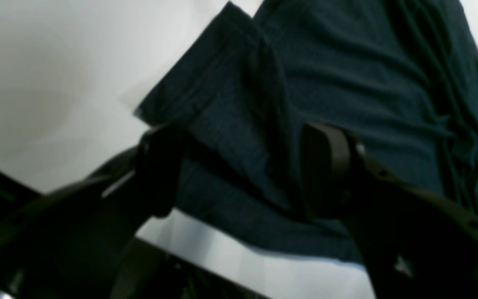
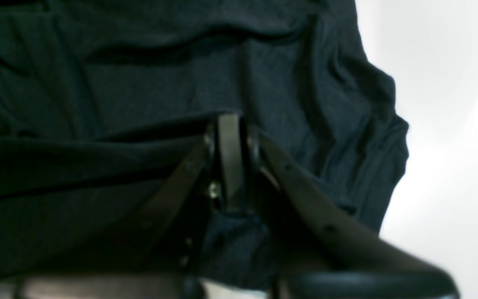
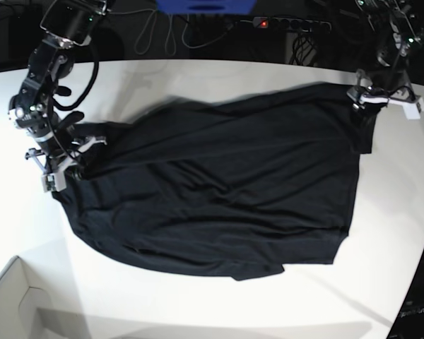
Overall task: Layout the t-shirt on the table in an organized manner, then fold the t-shirt properly
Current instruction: 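Lower the right gripper along the shirt side and pinch fabric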
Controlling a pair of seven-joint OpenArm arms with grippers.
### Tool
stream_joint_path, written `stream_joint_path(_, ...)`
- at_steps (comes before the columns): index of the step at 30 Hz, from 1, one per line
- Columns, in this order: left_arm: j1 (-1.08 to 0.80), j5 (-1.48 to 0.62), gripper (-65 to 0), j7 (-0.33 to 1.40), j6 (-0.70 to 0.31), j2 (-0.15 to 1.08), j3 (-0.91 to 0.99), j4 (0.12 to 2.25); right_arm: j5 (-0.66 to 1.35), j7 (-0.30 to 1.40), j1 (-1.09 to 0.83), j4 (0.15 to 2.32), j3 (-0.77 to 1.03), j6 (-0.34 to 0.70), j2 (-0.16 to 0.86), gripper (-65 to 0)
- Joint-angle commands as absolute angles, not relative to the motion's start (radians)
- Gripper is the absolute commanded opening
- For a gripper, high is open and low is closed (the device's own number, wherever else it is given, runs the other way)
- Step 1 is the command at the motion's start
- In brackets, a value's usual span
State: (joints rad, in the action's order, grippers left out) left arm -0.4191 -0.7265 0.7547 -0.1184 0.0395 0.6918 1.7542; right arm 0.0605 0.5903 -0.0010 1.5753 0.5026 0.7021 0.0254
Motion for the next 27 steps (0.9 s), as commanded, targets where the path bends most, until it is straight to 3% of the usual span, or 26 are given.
stream_joint_path(1, -0.427, -0.731, -21.7, 0.743, -0.125, 0.045, 0.697, 1.756, 0.076, 0.570, 0.008, 1.593, 0.504, 0.698, 0.036, -65.0)
stream_joint_path(27, -0.409, -0.730, -21.7, 0.740, -0.119, 0.016, 0.707, 1.681, 0.076, 0.570, -0.035, 1.603, 0.504, 0.698, 0.038, -65.0)
